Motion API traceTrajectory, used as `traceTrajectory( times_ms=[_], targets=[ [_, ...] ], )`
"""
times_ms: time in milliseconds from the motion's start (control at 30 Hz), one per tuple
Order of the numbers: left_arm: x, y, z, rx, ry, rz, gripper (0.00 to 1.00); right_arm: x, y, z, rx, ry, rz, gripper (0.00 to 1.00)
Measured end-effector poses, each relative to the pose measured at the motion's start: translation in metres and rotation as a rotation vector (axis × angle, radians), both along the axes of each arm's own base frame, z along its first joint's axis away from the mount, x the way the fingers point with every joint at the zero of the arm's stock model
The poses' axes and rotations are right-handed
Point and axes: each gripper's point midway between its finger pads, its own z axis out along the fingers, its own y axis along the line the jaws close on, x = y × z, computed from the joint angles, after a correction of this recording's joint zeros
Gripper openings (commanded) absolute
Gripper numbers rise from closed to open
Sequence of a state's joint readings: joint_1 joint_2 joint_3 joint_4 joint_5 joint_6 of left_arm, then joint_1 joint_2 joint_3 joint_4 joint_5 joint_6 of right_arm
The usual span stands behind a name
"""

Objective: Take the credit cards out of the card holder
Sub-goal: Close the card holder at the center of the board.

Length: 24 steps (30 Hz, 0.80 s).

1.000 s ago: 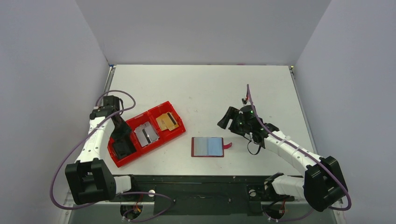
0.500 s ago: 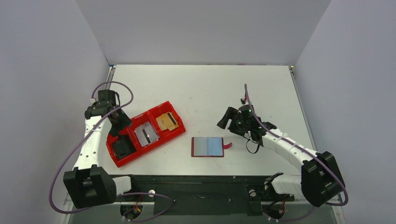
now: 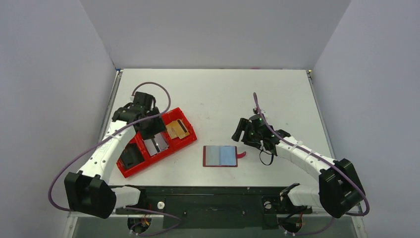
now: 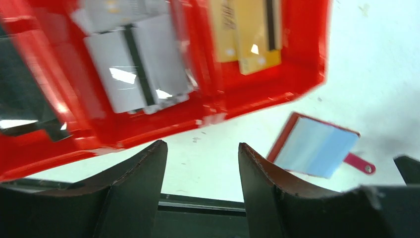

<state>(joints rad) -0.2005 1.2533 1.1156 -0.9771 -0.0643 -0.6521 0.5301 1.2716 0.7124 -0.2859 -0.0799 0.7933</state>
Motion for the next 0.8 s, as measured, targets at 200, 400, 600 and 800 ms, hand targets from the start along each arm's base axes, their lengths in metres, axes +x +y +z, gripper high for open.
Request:
traceTrajectory(
  times_ms=[200, 400, 600, 800],
  targets=[
    [0.002, -0.076, 0.000, -0.063, -0.024, -0.214, 0.53, -0.005, -0.010, 0.001, -0.060, -0.013, -0.030, 0.70],
    [-0.011, -0.142, -0.018, -0.118, 0.002, -0.385, 0.53, -0.019, -0.011, 0.002, -0.098, -0.024, -0.037, 0.69],
    [-0.029, -0.180, -0.054, -0.141, 0.059, -0.484, 0.53, -0.030, -0.005, 0.005, -0.102, -0.031, -0.031, 0.64],
    [-0.042, -0.189, -0.087, -0.147, 0.115, -0.507, 0.53, -0.043, 0.008, 0.001, -0.105, -0.017, 0.004, 0.58]
  ],
)
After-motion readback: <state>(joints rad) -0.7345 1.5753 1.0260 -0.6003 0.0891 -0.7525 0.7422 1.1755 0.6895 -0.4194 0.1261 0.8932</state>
